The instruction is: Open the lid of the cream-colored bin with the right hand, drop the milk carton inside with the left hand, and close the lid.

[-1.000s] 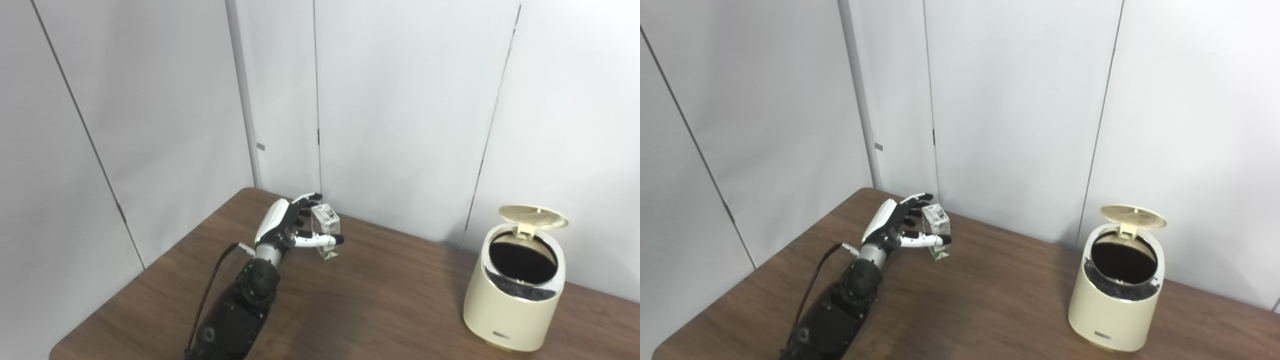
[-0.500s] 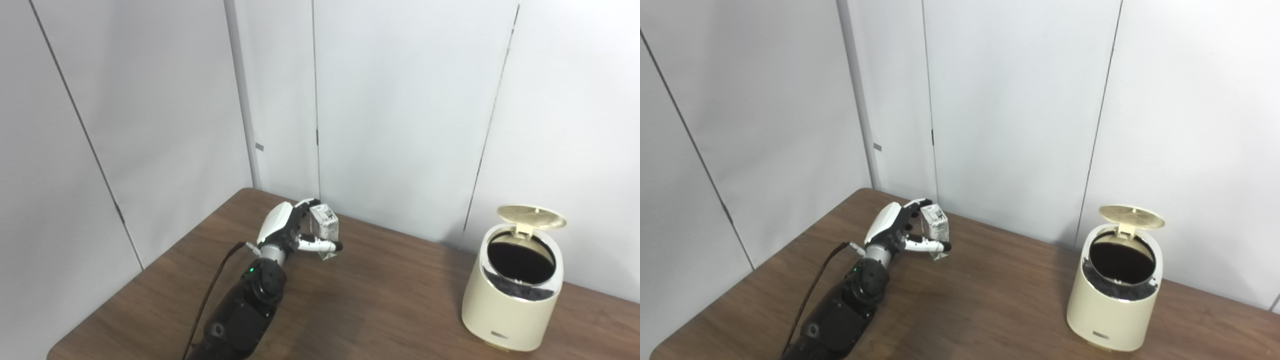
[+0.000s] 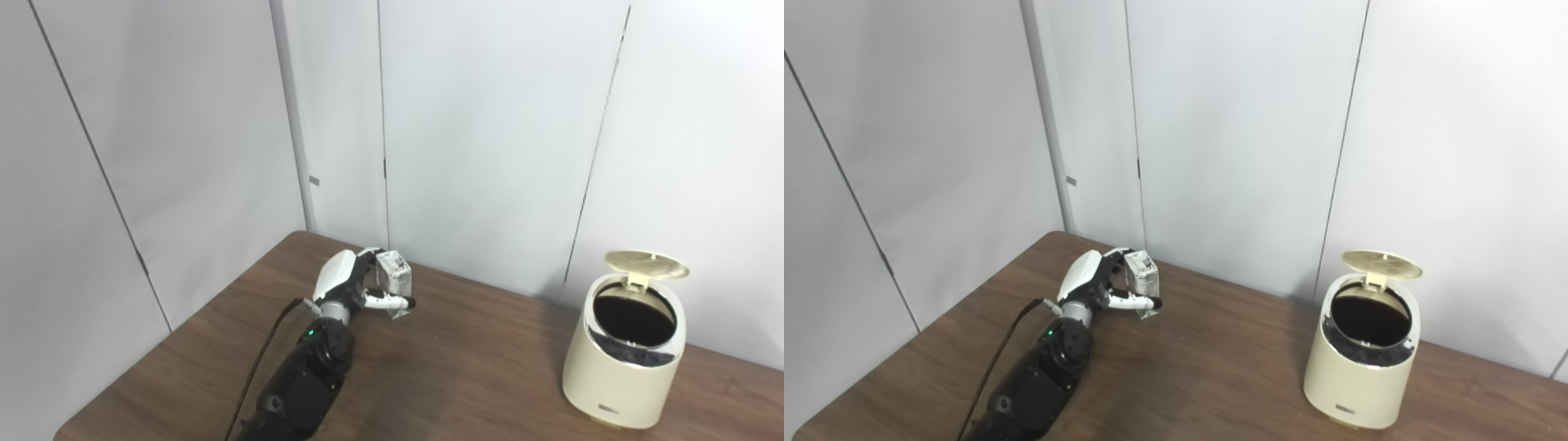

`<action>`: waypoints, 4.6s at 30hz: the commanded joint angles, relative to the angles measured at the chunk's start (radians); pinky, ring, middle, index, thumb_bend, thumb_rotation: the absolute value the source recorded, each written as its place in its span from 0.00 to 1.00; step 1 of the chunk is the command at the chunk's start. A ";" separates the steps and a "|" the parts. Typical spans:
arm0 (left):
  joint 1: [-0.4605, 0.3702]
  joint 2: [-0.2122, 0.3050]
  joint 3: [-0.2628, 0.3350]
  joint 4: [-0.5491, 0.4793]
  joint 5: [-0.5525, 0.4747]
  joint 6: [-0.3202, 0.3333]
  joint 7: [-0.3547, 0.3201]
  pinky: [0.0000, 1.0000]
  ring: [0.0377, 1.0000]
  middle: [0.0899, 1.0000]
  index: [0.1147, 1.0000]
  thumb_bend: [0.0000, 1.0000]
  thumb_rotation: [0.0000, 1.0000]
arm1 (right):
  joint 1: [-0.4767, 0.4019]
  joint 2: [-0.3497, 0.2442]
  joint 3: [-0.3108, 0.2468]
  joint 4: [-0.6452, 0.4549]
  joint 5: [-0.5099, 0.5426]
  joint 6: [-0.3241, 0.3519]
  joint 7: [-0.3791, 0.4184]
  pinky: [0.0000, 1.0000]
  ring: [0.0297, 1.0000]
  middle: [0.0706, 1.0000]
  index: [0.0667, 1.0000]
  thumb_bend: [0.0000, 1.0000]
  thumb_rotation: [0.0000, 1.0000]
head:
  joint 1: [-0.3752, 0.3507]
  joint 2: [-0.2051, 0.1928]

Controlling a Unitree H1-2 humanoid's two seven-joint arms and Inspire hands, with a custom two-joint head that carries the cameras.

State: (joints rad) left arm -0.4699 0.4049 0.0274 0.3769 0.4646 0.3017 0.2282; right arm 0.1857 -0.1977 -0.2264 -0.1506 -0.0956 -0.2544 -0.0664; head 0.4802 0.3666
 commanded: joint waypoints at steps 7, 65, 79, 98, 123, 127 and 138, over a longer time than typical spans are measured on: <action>-0.066 -0.019 0.023 0.011 -0.004 -0.014 0.064 0.53 0.67 0.74 0.78 0.97 0.31 | 0.019 0.006 -0.001 -0.029 0.012 -0.002 -0.001 0.72 0.79 0.77 0.74 0.18 0.49 | -0.011 0.002; 0.110 -0.260 0.020 -0.454 -0.161 -0.575 0.159 0.32 0.40 0.43 0.45 0.50 0.00 | -0.194 0.138 0.158 0.179 -0.261 0.021 -0.160 0.64 0.75 0.76 0.74 0.12 0.68 | -0.380 -0.058; 0.057 -0.372 -0.069 -0.392 -0.062 -0.770 0.188 0.34 0.41 0.42 0.44 0.50 0.00 | -0.264 0.146 0.221 0.271 -0.315 0.041 -0.247 0.60 0.73 0.74 0.72 0.11 0.29 | -0.470 -0.108; -0.103 -0.322 -0.350 -0.084 -0.058 -0.772 0.507 0.36 0.42 0.42 0.42 0.50 0.00 | -0.268 0.154 0.230 0.279 -0.304 0.071 -0.258 0.49 0.65 0.72 0.73 0.14 0.22 | -0.522 -0.124; -0.289 -0.300 -0.509 0.277 -0.216 -0.772 0.682 0.41 0.44 0.41 0.42 0.50 0.00 | -0.222 0.184 0.258 0.223 -0.306 0.071 -0.269 0.50 0.65 0.69 0.72 0.16 0.03 | -0.556 -0.100; -0.291 -0.299 -0.513 0.285 -0.222 -0.772 0.677 0.41 0.44 0.42 0.42 0.50 0.00 | -0.219 0.183 0.260 0.215 -0.308 0.069 -0.269 0.42 0.58 0.62 0.73 0.15 0.04 | -0.557 -0.091; -0.281 -0.301 -0.521 0.327 -0.245 -0.772 0.602 0.41 0.44 0.42 0.42 0.50 0.00 | -0.212 0.184 0.267 0.196 -0.311 0.075 -0.264 0.43 0.60 0.65 0.73 0.16 0.17 | -0.564 -0.072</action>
State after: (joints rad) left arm -0.7124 0.0977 -0.4932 0.7002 0.2249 -0.4806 0.8459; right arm -0.0816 -0.0388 0.0250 0.0136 -0.3994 -0.1554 -0.3208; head -0.0828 0.2914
